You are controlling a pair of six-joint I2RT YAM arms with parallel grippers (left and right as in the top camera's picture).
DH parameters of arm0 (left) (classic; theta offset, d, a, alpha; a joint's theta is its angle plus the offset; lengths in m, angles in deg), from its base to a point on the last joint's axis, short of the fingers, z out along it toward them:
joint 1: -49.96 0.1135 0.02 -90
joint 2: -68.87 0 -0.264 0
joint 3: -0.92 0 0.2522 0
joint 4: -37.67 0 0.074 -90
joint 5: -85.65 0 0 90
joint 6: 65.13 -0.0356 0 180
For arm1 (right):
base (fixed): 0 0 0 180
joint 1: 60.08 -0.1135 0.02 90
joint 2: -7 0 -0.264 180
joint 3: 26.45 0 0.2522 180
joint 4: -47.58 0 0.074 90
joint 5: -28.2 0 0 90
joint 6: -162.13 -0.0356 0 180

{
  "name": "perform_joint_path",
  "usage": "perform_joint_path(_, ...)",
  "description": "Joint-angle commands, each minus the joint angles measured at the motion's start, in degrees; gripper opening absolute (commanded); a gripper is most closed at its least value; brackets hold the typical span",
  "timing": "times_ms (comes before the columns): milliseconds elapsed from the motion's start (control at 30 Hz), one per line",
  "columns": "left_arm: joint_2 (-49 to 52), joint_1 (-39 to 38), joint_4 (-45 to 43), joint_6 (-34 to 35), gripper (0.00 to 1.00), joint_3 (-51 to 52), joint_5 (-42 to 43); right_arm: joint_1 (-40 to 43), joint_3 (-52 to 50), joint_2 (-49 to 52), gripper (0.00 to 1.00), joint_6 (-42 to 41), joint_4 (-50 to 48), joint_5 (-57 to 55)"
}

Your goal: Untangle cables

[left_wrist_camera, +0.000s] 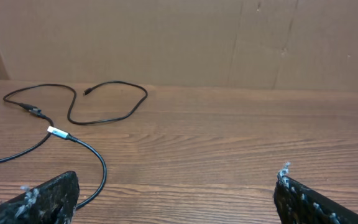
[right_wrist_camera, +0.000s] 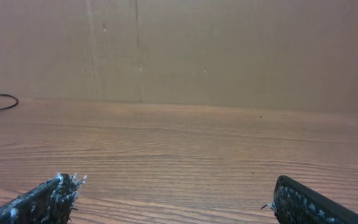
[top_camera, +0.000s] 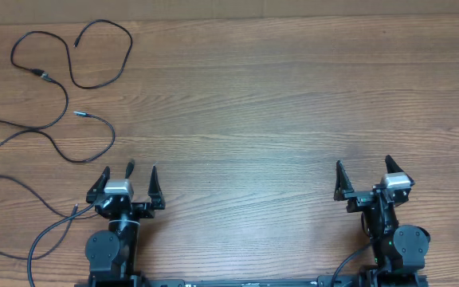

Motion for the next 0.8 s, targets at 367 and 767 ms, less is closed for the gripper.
perform_joint_path(367, -0.68, 0.2, 0.2, -2.64, 0.99, 0.26, -1.27, 0.24, -0.59, -0.68, 1.0, 0.07, -0.28, -0.52)
perform_joint_path(767, -0.68, 0.2, 0.15, -2.6, 0.99, 0.26, -1.05, 0.26, -0.59, -0.68, 1.0, 0.07, -0.28, -0.52)
